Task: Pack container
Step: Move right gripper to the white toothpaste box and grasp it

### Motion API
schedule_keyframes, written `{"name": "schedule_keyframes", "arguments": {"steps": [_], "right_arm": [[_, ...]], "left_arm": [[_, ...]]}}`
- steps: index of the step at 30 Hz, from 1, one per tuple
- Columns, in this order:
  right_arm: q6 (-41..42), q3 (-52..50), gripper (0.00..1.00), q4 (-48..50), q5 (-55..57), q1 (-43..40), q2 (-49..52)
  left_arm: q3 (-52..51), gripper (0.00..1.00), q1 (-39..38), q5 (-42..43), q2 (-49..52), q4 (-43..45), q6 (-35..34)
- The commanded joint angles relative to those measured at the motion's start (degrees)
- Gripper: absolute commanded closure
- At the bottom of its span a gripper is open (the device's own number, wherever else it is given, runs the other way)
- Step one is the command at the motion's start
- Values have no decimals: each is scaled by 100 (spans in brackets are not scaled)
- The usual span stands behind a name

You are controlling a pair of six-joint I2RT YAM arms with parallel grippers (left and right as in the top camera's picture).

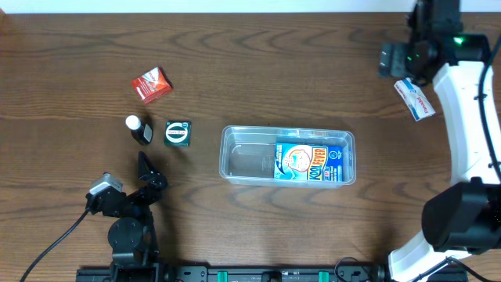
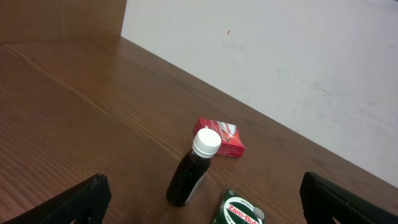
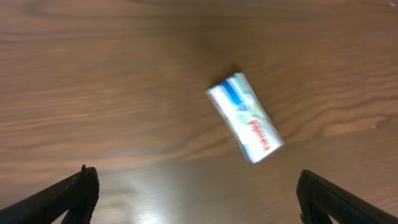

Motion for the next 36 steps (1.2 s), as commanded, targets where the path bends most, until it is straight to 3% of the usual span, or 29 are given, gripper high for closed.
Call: {"name": "schedule_keyframes", "arguments": {"steps": [1, 11, 19, 23, 31, 36], "right_arm": [[-754, -595, 1, 413, 2, -363, 94], [-1810, -2026, 1, 2229, -173, -1150, 120], [-1884, -2284, 1, 2898, -699, -1397, 468], [-1799, -1799, 1, 2404, -1134, -1394, 903], [-1735, 820, 1, 72, -1554, -1384, 2138], [-1714, 1945, 1, -833, -1547, -1362, 2688]], "left_arm": [[-170, 2, 28, -17, 0, -90, 52], [-170, 2, 28, -17, 0, -90, 52], [-170, 2, 28, -17, 0, -90, 52], [-170, 2, 28, -15, 0, -90, 52], [-170, 2, 28, -17, 0, -90, 52], [-170, 2, 28, -15, 0, -90, 52]]}}
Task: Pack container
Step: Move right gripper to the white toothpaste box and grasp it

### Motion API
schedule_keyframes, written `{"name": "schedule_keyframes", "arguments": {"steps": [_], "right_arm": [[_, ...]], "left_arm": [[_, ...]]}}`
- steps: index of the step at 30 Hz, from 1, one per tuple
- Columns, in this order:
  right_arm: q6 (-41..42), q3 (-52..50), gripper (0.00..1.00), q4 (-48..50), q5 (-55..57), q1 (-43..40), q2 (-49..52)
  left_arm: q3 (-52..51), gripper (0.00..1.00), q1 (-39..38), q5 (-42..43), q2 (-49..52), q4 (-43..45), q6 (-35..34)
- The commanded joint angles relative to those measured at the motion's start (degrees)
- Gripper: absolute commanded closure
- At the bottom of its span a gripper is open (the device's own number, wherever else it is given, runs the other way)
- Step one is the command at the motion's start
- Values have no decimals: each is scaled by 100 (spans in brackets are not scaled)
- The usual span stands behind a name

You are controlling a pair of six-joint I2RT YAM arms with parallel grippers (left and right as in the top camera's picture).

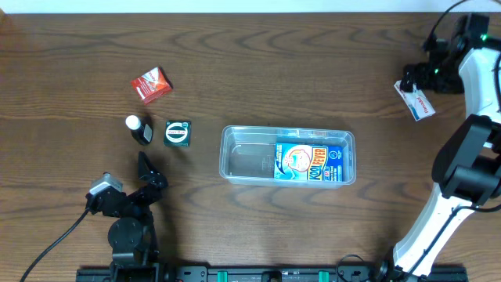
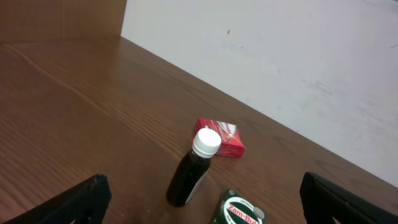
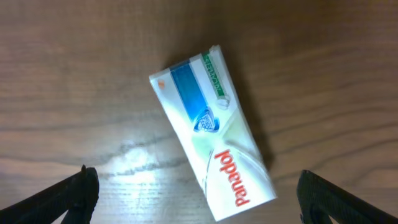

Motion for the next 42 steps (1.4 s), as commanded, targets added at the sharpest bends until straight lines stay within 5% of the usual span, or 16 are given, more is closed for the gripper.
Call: {"name": "schedule_keyframes", "arguments": {"steps": [1, 23, 31, 42], "right_arm": [[31, 566, 1, -308, -96, 13, 380], [-734, 669, 1, -675, 116, -4, 1106], [-874, 664, 8, -699, 260, -109, 1200], [-933, 566, 31, -573, 258, -289, 1226]], "left_arm": [[-170, 2, 28, -20, -2, -90, 52], [-170, 2, 28, -20, -2, -90, 52], [-170, 2, 28, -20, 0, -90, 52], [-170, 2, 28, -17, -2, -90, 52]]}}
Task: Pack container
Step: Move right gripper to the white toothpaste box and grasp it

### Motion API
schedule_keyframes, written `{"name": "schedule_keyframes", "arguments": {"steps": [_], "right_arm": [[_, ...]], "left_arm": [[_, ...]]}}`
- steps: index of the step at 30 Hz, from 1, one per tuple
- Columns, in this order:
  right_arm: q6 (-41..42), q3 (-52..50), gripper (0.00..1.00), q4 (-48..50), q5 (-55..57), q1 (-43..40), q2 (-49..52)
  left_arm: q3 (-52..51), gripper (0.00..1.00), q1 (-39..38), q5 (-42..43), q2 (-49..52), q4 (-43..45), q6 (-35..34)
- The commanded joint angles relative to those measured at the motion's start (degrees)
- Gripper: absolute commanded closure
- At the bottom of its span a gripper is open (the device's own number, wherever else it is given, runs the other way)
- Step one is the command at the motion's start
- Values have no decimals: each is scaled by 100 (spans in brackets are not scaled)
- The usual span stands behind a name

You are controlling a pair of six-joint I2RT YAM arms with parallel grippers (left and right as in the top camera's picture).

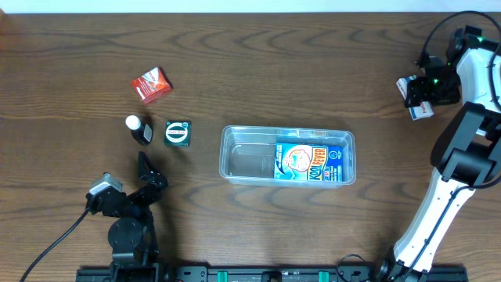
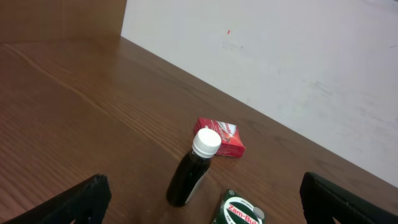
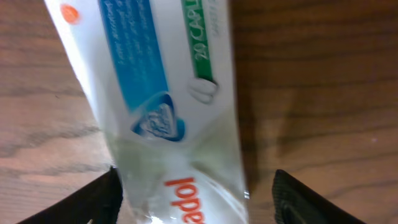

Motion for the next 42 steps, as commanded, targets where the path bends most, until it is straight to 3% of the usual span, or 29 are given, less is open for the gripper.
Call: {"name": "schedule_keyframes", "arguments": {"steps": [1, 6, 11, 18, 22, 32, 42], "right_arm": [[-15, -44, 33, 22, 7, -28, 59], [-9, -44, 44, 20, -55, -4, 59], [7, -44, 47, -55, -52, 28, 59], [238, -42, 69, -118, 114, 26, 59], [356, -28, 75, -138, 186, 26, 50], [525, 227, 76, -286, -35, 251, -490], [343, 229, 76, -651, -201, 1394, -2002]], "left_arm": [[-170, 2, 28, -15, 0, -92, 52], [-170, 2, 28, -17, 0, -92, 52], [-170, 2, 28, -15, 0, -92, 52], [-170, 2, 28, -17, 0, -92, 52], [-170, 2, 28, -17, 0, -92, 52], [-170, 2, 28, -15, 0, -92, 52], [-170, 2, 28, -17, 0, -92, 52]]}}
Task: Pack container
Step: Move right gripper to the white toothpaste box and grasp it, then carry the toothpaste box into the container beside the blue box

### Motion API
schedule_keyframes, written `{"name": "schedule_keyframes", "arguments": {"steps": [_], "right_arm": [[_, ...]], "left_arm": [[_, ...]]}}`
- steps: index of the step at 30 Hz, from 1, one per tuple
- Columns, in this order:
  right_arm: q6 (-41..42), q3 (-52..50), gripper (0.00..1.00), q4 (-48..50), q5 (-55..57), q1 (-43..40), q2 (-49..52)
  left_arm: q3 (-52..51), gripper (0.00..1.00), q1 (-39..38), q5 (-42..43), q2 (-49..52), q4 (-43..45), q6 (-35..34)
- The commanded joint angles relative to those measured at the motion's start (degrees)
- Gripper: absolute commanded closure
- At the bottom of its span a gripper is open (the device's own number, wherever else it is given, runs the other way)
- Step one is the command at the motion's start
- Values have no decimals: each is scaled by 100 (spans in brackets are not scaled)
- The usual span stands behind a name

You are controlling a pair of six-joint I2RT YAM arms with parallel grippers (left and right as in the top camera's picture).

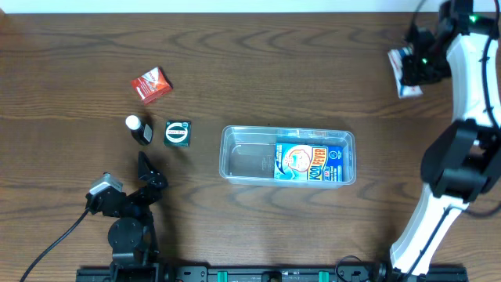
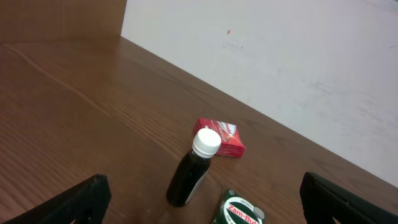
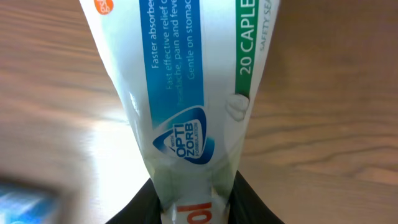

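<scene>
A clear plastic container [image 1: 235, 160] lies mid-table with a blue Kool Fever pack [image 1: 308, 164] inside. My right gripper [image 1: 409, 69] is shut on a white Panadol box [image 3: 186, 93], raised above the table at the far right; the box [image 1: 402, 72] fills the right wrist view, pinched between the fingers [image 3: 148, 202]. At the left stand a dark bottle with a white cap [image 2: 193, 168], a green Zam-Buk tin [image 2: 241, 211] and a red box [image 2: 222, 137]. My left gripper [image 1: 149, 174] rests open near the front left, behind the bottle.
The table's back edge meets a white wall [image 2: 280, 56] beyond the red box. The right arm [image 1: 470, 78] stretches along the table's right side. The left arm's base [image 1: 125, 235] sits at the front edge.
My right gripper, then open around the Panadol box on the table, has shut on it and holds it off the table, slightly farther back and left. The left arm has not moved.
My right gripper was open high above the Panadol box at the far right. It then stood lower over the box, then with its fingers on either side of it. Now it is shut on the box and raised. The left side stayed unchanged throughout.
</scene>
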Motion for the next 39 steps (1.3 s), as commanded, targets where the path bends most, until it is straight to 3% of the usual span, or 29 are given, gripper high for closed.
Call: {"name": "schedule_keyframes", "arguments": {"steps": [1, 11, 17, 25, 39], "right_arm": [[-170, 179, 75, -236, -127, 590, -721], [-907, 179, 70, -1661, -133, 2050, -1543], [-1624, 125, 70, -2374, -920, 2535, -1550], [-1801, -260, 63, -2374, -988, 2988, -1550], [-1867, -1390, 68, -2111, -1064, 3095, -1550]], "left_arm": [[-170, 2, 28, -17, -2, -92, 52], [-170, 2, 28, -17, -2, -92, 52], [-170, 2, 28, -17, -2, -92, 52], [-170, 2, 28, -17, -2, -92, 52], [-170, 2, 28, -15, -2, -92, 52]]}}
